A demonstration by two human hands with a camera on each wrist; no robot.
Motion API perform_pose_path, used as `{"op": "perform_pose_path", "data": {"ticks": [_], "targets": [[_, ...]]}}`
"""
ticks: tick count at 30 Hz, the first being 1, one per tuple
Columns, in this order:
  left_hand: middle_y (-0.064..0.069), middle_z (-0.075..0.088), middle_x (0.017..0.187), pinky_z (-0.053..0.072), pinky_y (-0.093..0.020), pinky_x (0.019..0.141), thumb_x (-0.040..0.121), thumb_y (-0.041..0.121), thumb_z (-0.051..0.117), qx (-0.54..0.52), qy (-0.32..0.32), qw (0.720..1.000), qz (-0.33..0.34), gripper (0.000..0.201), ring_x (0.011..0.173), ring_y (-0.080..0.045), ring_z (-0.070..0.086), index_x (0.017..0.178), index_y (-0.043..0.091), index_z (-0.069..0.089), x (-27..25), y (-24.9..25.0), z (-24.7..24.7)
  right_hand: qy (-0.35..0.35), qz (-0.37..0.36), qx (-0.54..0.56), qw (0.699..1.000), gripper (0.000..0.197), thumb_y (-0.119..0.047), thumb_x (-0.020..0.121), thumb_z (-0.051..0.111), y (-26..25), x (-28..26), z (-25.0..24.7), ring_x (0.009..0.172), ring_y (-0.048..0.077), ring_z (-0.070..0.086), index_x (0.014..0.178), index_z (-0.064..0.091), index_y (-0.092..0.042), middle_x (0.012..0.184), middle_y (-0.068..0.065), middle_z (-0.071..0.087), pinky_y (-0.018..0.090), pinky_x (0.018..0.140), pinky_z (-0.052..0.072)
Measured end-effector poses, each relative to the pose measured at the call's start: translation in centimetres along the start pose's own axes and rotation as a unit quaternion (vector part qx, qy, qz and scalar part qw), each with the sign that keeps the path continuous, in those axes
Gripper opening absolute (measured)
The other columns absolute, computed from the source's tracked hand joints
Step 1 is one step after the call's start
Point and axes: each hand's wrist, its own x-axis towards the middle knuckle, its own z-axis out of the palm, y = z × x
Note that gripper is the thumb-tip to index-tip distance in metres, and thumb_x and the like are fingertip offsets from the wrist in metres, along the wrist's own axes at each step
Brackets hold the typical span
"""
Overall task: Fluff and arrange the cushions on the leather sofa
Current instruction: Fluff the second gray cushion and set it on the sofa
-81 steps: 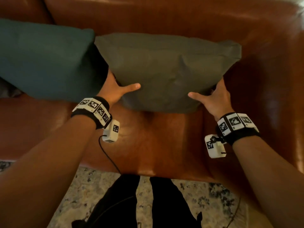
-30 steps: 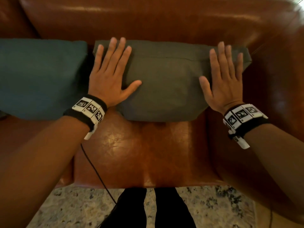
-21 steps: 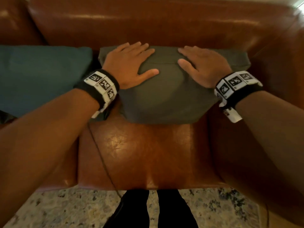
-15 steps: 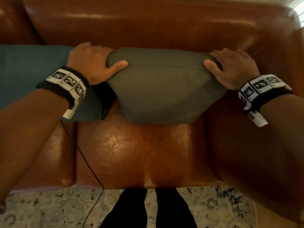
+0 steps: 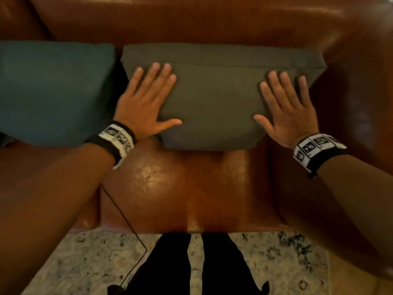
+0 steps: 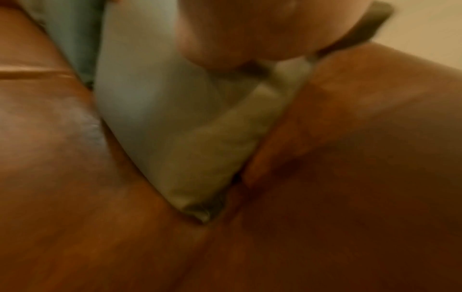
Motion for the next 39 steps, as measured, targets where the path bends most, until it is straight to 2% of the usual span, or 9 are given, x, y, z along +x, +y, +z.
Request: {"op": "perform_pose_path", "data": {"ticks": [4, 10, 14, 20, 25, 29, 33, 36, 39], "targets": [[-0.02, 0.009, 0.17, 0.006, -0.057, 0.127, 0.092, 0.08, 0.043, 0.001, -0.008, 0.998, -0.07, 0.11, 0.158, -0.036, 0.005, 0.163, 0.003, 0.012, -1.5, -1.8, -0.6, -0.014, 0.056, 0.008, 0.998, 0.078, -0.061, 0.109, 0.032, 1.3, -1.5, -0.6, 0.161, 0.031, -0.001, 0.167, 0.012, -0.012, 0.173, 0.016, 0.007, 0.056, 0.129, 0.0], [-0.019, 0.018, 0.169, 0.008, -0.063, 0.125, 0.086, 0.092, 0.03, -0.042, 0.001, 0.999, -0.019, 0.113, 0.157, -0.038, 0.015, 0.163, 0.01, 0.02, 4.8, 5.0, -3.5, 0.057, -0.033, 0.072, 0.995, 0.073, -0.057, 0.111, 0.027, -5.0, 6.4, -3.2, 0.16, 0.033, 0.013, 0.165, 0.02, -0.008, 0.171, 0.017, 0.017, 0.057, 0.129, 0.01], [-0.006, 0.019, 0.171, 0.006, -0.054, 0.128, 0.093, 0.085, 0.016, -0.073, -0.046, 0.993, -0.078, 0.094, 0.159, -0.026, 0.013, 0.164, 0.023, 0.02, 7.1, 2.6, -3.4, -0.059, 0.019, 0.138, 0.989, 0.079, -0.069, 0.105, 0.007, -2.3, 10.1, -3.2, 0.16, 0.029, 0.018, 0.167, 0.018, -0.021, 0.172, 0.007, 0.021, 0.05, 0.13, 0.01], [-0.008, 0.033, 0.166, 0.008, -0.051, 0.128, 0.101, 0.072, 0.027, -0.086, -0.004, 0.989, -0.124, 0.079, 0.156, -0.027, 0.025, 0.16, 0.02, 0.029, 2.9, -4.8, -3.0, -0.116, 0.076, 0.177, 0.974, 0.074, -0.071, 0.105, 0.021, 3.7, 6.6, -4.0, 0.16, 0.026, 0.016, 0.166, 0.02, -0.028, 0.173, 0.004, 0.019, 0.049, 0.13, 0.007], [-0.008, 0.045, 0.158, 0.027, -0.045, 0.121, 0.105, 0.038, 0.053, -0.189, 0.075, 0.973, 0.111, 0.048, 0.147, -0.025, 0.042, 0.147, 0.015, 0.055, -2.5, 1.4, -1.9, -0.021, -0.031, 0.396, 0.917, 0.046, -0.03, 0.108, 0.056, -2.0, 2.9, -8.4, 0.134, 0.01, 0.051, 0.15, 0.051, -0.013, 0.145, -0.001, 0.054, 0.025, 0.113, 0.04], [-0.003, 0.064, 0.14, 0.046, -0.04, 0.101, 0.105, 0.038, 0.053, -0.296, -0.056, 0.933, 0.196, 0.037, 0.121, -0.024, 0.065, 0.134, 0.019, 0.067, -7.3, 8.1, 1.6, -0.208, -0.084, 0.473, 0.852, 0.033, -0.031, 0.107, 0.056, -7.3, 0.2, -7.2, 0.113, 0.007, 0.063, 0.138, 0.064, -0.019, 0.126, -0.004, 0.065, 0.024, 0.095, 0.05], [0.006, 0.061, 0.142, 0.044, -0.03, 0.1, 0.105, 0.047, 0.047, -0.326, -0.334, 0.877, 0.113, 0.046, 0.124, -0.018, 0.06, 0.149, 0.031, 0.049, -7.5, 10.2, 5.7, -0.495, -0.044, 0.413, 0.763, 0.036, -0.037, 0.109, 0.049, -10.1, 0.0, -0.3, 0.122, 0.009, 0.06, 0.144, 0.056, -0.03, 0.137, -0.008, 0.062, 0.024, 0.092, 0.05], [0.009, 0.059, 0.144, 0.044, -0.029, 0.105, 0.102, 0.052, 0.051, -0.339, -0.361, 0.868, 0.044, 0.052, 0.128, -0.016, 0.058, 0.151, 0.034, 0.045, -5.7, 10.1, 7.9, -0.504, 0.013, 0.419, 0.755, 0.037, -0.029, 0.109, 0.052, -10.0, 0.1, 5.0, 0.133, 0.018, 0.057, 0.144, 0.059, -0.02, 0.142, 0.0, 0.061, 0.029, 0.106, 0.043], [0.005, 0.069, 0.132, 0.04, -0.028, 0.11, 0.1, 0.049, 0.06, -0.385, -0.315, 0.867, -0.022, 0.035, 0.124, -0.019, 0.063, 0.134, 0.04, 0.063, -4.3, 7.5, 8.7, -0.502, 0.073, 0.386, 0.77, 0.037, -0.031, 0.109, 0.051, -6.9, -0.3, 7.8, 0.144, 0.021, 0.046, 0.142, 0.063, -0.019, 0.153, 0.001, 0.054, 0.031, 0.12, 0.029]]}}
